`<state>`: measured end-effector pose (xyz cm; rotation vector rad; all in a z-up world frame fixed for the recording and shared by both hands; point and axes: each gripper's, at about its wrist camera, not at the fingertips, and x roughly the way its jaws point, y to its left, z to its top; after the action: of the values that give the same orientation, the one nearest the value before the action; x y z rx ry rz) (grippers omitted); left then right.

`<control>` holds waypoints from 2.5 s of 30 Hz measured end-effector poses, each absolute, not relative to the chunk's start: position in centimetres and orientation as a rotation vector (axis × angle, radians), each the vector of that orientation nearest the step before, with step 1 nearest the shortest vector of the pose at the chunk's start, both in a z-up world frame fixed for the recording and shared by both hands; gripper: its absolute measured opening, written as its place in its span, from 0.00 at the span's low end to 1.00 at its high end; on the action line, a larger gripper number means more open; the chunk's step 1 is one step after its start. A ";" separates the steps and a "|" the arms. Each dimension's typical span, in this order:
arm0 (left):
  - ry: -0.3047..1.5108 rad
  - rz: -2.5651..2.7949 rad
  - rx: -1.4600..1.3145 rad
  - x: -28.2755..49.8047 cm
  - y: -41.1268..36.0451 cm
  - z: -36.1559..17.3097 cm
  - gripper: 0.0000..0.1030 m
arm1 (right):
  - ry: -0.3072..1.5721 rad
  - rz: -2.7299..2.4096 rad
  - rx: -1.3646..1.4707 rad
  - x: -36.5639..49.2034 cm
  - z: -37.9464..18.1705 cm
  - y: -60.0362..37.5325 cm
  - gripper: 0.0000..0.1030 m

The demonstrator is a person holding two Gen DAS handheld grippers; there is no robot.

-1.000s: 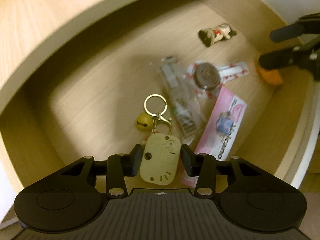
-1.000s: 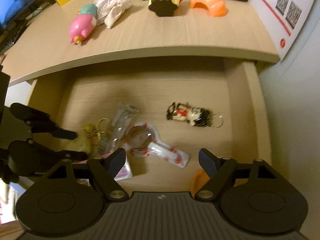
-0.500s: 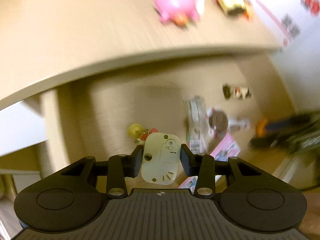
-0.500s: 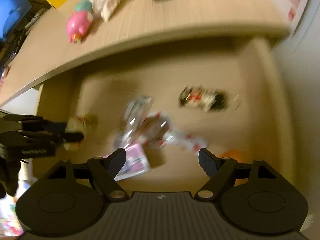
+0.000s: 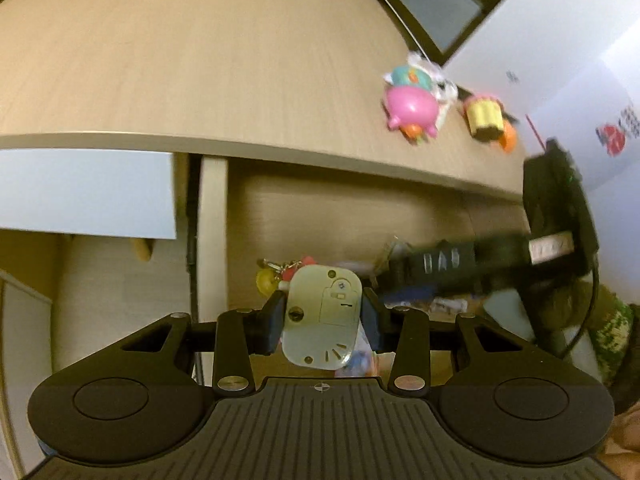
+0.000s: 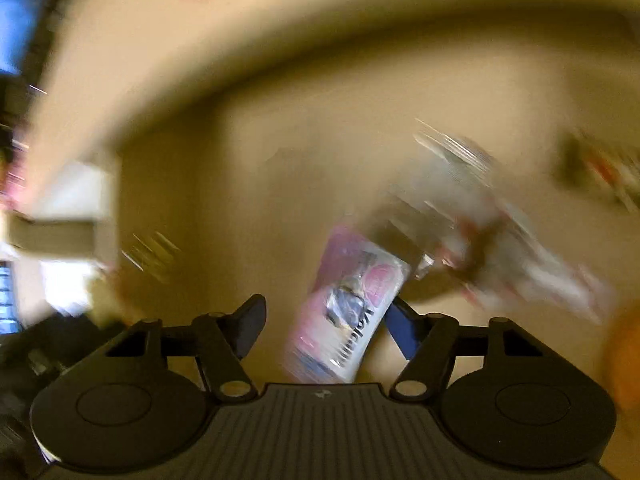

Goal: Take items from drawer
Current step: 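Lift the cream keychain with the left tool while the right tool reaches into the drawer, then grasp the pink Volcano card with the right tool while the left tool holds the keychain, then release the keychain on the desk with the left tool while the right tool sets the card beside it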

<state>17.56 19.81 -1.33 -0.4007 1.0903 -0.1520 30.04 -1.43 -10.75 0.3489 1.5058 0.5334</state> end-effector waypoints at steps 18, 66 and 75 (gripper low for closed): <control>1.051 -0.044 -0.358 15.5 21.9 0.1 0.43 | 1.173 0.889 -0.767 23.0 -11.6 10.5 0.67; 0.887 -0.062 -0.158 29.1 14.4 -0.9 0.45 | 0.928 0.272 -0.065 24.4 5.7 -13.8 0.43; 0.722 -0.032 -0.252 26.7 16.4 2.3 0.45 | 0.931 0.325 -0.084 25.3 5.2 -12.5 0.42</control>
<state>26.68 16.41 2.31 -0.2519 0.7224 -0.0319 25.32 -12.51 5.23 -0.0841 0.9313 0.3254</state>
